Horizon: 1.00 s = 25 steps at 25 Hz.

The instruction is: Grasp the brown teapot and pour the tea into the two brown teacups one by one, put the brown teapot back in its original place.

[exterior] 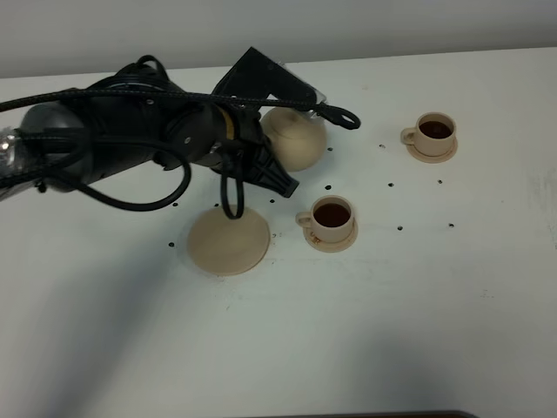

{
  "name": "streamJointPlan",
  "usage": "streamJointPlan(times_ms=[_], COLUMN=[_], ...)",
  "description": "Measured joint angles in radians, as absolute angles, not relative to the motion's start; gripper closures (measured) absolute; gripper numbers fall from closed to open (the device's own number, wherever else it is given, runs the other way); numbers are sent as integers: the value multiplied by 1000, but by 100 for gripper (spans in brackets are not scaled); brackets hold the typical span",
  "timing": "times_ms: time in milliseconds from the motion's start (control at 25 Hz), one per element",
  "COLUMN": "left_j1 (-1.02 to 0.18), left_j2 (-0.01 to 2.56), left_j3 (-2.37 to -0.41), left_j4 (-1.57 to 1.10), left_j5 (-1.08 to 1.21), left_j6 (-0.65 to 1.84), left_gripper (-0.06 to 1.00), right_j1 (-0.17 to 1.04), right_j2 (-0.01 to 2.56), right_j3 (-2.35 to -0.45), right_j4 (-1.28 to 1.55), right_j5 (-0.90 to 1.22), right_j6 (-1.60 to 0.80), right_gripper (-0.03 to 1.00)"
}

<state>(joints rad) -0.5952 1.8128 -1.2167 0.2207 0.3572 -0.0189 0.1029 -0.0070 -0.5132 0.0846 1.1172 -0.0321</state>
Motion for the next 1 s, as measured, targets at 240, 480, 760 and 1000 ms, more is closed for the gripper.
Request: streamJointPlan(times_ms=[240,480,760,1000], left_j1=[-582,-571,-548,-537], left_j2=[1693,1612,1581,1578], left_j3=[-1063,-938,-826,-792], left_j4=[204,193,190,187], left_j5=[358,355,351,344], left_j6=[-55,-91,-104,-122], left_gripper=[82,82,82,82], right_j1=[103,103,103,103], right_j2=[-7,-7,-7,-7], right_j3=[-513,-513,-513,-513], right_j4=[85,85,85,85], right_j5=[1117,1117,1117,1117], right_j6=[-32,-32,-32,-32], right_gripper=[55,55,55,55])
